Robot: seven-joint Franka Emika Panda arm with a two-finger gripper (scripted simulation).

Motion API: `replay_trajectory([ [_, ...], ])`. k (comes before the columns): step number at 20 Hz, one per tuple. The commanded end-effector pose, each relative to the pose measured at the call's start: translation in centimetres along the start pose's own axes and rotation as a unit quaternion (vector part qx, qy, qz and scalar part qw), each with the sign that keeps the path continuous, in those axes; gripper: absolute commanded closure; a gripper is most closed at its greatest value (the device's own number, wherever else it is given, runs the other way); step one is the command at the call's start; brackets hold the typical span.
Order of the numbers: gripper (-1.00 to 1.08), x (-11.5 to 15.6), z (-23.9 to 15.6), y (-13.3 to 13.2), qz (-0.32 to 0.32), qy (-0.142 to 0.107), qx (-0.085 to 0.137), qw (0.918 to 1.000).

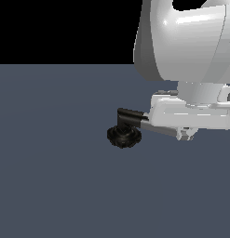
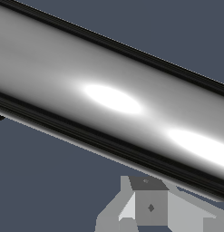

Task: Turn on the faucet by rotating a designated handle.

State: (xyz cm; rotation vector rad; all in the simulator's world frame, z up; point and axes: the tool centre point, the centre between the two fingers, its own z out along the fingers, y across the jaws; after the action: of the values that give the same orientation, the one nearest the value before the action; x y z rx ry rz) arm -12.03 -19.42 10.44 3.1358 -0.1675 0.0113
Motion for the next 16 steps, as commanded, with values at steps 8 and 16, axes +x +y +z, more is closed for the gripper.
replay_trajectory([
  [8, 1.08, 2.7, 0.4, 2.1, -0.002, -0.002, 0.0, 1.0],
  [16, 1.08, 4.7, 0.5, 4.1, -0.001, -0.003, 0.0, 1.0],
])
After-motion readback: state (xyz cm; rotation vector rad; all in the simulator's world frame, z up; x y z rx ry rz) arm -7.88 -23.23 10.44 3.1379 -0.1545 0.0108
